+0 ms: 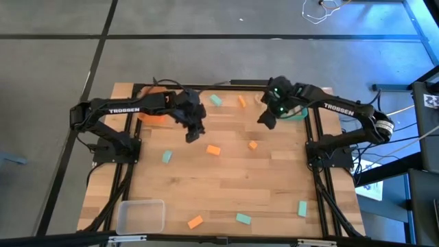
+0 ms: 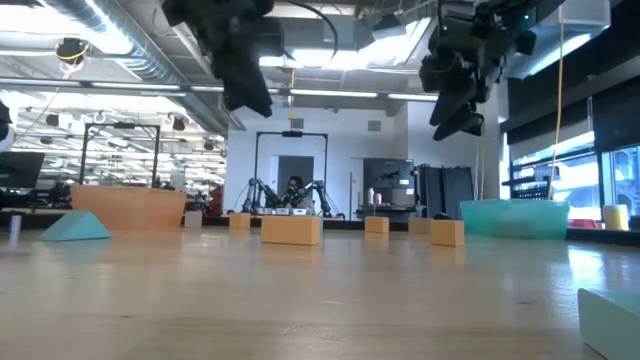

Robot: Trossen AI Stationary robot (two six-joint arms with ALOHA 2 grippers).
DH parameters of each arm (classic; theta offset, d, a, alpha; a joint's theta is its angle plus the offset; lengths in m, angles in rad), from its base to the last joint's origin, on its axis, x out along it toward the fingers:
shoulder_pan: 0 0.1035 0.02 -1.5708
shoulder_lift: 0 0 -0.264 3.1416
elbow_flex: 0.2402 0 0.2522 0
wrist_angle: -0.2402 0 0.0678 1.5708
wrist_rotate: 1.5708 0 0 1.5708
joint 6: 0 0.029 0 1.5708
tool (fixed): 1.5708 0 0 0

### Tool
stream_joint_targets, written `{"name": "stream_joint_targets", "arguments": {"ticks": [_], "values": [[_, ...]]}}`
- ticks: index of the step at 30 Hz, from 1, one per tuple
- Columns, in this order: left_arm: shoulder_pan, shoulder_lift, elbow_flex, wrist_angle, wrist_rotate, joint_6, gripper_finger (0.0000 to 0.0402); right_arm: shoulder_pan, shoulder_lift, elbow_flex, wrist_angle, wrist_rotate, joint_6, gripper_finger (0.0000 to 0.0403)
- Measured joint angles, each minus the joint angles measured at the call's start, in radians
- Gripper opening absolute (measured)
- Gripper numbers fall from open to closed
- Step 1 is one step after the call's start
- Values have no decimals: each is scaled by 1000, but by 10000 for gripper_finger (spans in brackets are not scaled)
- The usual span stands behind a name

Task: Sort & place blocks by color
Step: Put the orange block into the orange bin

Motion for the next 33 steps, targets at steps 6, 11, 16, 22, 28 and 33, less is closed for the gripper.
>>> {"name": "stream_joint_targets", "arguments": {"ticks": [6, 11, 16, 22, 28, 33], "values": [[-77, 0, 0, -5, -44, 127, 84, 52, 0, 0, 6, 1, 0, 159], [-132, 0, 0, -3, -136, 158, 84, 59, 0, 0, 5, 2, 0, 159], [-159, 0, 0, 13, -144, 114, 84, 60, 0, 0, 5, 3, 0, 159], [-180, 0, 0, 87, -153, 71, 84, 60, 0, 0, 5, 3, 0, 159], [-181, 0, 0, 141, -173, -11, 84, 60, 0, 0, 5, 3, 0, 159], [-182, 1, 0, 150, -208, -50, 84, 60, 0, 0, 5, 3, 0, 159]]}}
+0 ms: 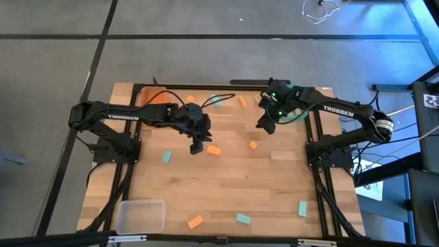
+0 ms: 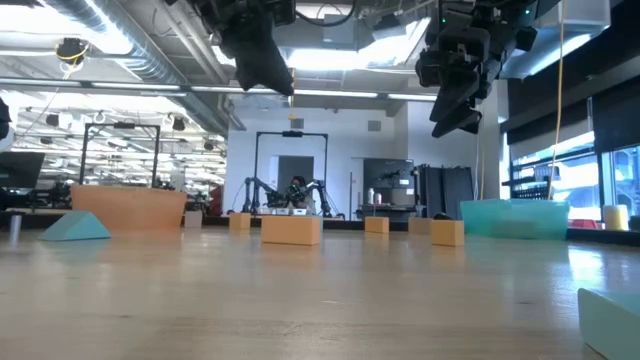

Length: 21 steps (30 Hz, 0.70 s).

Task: Sort & place blocks by color
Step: Put the orange block into the orange bin

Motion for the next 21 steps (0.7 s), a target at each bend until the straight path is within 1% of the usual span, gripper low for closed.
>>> {"name": "stream_joint_targets", "arguments": {"ticks": [2, 4, 8, 10, 14, 16, 21], "values": [[0, 0, 0, -1, -30, -43, 84, 0, 0, 0, 0, 0, 0, 159], [2, 0, 0, 0, -38, -71, 85, 0, 0, 0, 0, 0, 0, 159], [6, 0, 0, -17, -84, -74, 89, 0, 0, 0, 0, 0, 0, 159], [9, 0, 0, -16, -90, -74, 93, 0, 0, 0, 0, 0, 0, 159], [10, 0, 0, -10, -86, -29, 106, 0, 0, 0, 0, 0, 0, 159], [14, 0, 0, -3, -64, -16, 118, 0, 0, -1, 0, 0, 0, 159], [35, 0, 0, -3, 3, -45, 162, 0, 0, -1, 0, 0, 0, 159]]}}
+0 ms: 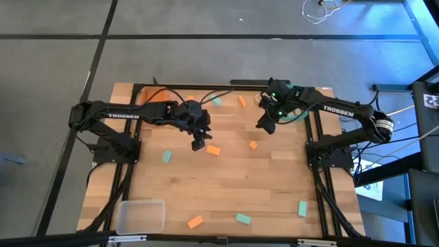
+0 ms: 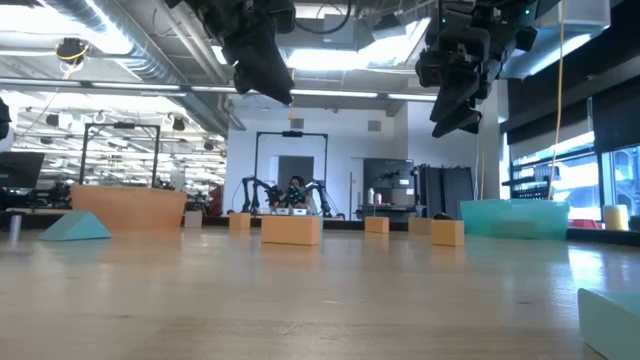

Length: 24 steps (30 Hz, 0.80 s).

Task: Sort & place blocks by color
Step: Put the orange block into the orange bin

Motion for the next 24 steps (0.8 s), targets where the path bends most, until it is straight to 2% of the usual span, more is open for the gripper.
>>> {"name": "stream_joint_targets", "arguments": {"ticks": [6, 9, 15, 18, 24], "values": [[4, 0, 0, -5, 6, 1, 223, 0, 0, 0, 0, 0, 0, 159], [3, 0, 0, -4, 17, 93, 242, 0, 0, 0, 0, 0, 0, 159], [-2, 5, 0, -11, -27, 179, 247, 0, 0, 0, 0, 0, 0, 159], [-15, 43, 1, -39, -62, 243, 247, 0, 0, 0, 0, 0, 0, 159], [-37, 156, 0, -27, -62, 287, 247, 0, 0, 0, 8, 0, 0, 159]]}}
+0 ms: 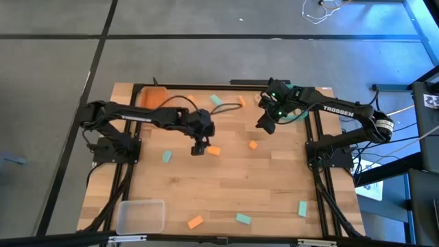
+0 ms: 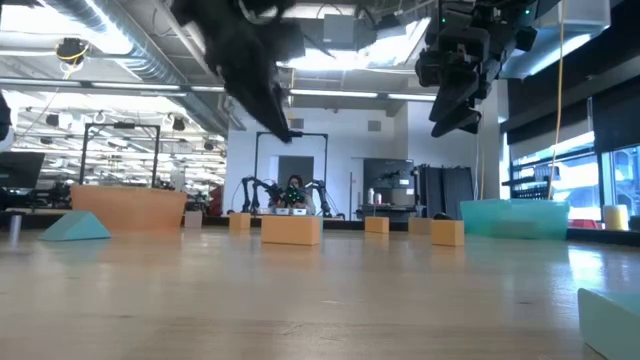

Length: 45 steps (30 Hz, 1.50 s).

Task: Sort & place blocks by color
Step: Put the orange block into the orange bin

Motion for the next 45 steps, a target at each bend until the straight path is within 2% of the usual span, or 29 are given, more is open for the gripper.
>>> {"name": "stream_joint_targets", "arguments": {"ticks": [6, 10, 16, 20, 34, 41, 45], "values": [[-1, 104, 0, 2, 1, 1, 247, 0, 0, 0, 0, 0, -2, 159], [-6, 146, 0, 9, 1, 3, 247, 4, 0, 0, 8, -19, -62, 159], [-19, 182, 0, 27, 7, 51, 247, 14, 0, 0, 51, -262, -220, 159], [-22, 218, 0, 75, 29, 54, 247, 22, 0, 0, 63, -347, -298, 159], [-20, 337, 0, 155, 18, 54, 247, 39, 0, 0, 68, -349, -312, 159], [-22, 349, 2, 168, 18, 45, 247, 39, 0, 0, 68, -349, -312, 159], [-34, 351, 1, 195, -20, 45, 247, 39, 0, 0, 68, -346, -313, 159]]}}
